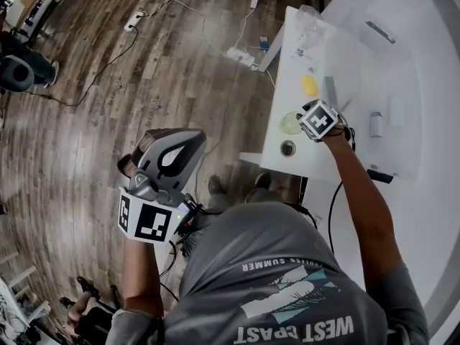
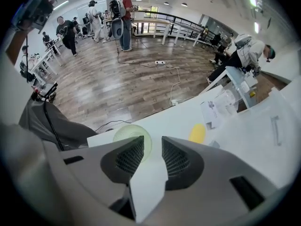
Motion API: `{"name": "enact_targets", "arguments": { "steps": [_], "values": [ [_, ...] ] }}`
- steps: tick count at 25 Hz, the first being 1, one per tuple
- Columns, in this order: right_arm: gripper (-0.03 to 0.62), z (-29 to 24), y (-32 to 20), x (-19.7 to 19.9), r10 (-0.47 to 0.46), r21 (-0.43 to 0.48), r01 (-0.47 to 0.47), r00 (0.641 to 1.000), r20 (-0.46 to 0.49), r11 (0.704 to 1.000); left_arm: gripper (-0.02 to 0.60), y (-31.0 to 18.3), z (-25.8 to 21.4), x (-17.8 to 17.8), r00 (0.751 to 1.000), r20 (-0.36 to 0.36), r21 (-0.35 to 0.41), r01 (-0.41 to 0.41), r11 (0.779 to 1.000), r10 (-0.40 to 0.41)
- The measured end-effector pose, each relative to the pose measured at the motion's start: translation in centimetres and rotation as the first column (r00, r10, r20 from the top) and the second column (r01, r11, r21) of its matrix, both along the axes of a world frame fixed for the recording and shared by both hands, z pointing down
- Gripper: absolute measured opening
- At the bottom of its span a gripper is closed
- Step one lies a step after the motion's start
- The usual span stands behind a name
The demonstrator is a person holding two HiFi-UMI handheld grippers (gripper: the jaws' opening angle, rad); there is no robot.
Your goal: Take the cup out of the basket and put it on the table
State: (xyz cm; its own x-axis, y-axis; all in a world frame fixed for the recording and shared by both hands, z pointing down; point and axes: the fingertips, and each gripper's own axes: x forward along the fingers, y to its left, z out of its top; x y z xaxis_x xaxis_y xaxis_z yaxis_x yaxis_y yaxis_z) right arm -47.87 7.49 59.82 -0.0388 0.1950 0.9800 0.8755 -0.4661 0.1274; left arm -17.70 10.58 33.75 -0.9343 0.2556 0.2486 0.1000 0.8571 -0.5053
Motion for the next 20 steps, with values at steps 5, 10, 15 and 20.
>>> {"name": "enact_targets", "arguments": {
  "steps": [5,10,15,20],
  "values": [
    [0.124,-3.9,1.7,1.2,-0.012,-0.144,0.009,1.000,-0.024,0.990,0.026,0.0,0.0,-0.4,1.000,0.000,0.003,-0.008,1.000,0.008],
    [0.043,-9.9,4.2,2.6,-0.061,-0.367,0.062,0.998,0.013,0.928,0.026,0.1,-0.1,-0.6,1.000,0.002,0.003,-0.009,1.000,0.009],
    [0.011,-17.7,5.0,7.5,-0.169,-0.589,0.122,0.985,-0.025,0.799,0.026,0.2,-0.4,-0.2,1.000,0.012,0.002,-0.005,1.000,0.005],
    [0.011,-24.6,5.0,12.3,-0.316,-0.762,0.172,0.948,-0.045,0.624,0.026,0.3,-0.7,-0.7,1.000,0.025,0.001,-0.012,1.000,0.012]
  ]
}}
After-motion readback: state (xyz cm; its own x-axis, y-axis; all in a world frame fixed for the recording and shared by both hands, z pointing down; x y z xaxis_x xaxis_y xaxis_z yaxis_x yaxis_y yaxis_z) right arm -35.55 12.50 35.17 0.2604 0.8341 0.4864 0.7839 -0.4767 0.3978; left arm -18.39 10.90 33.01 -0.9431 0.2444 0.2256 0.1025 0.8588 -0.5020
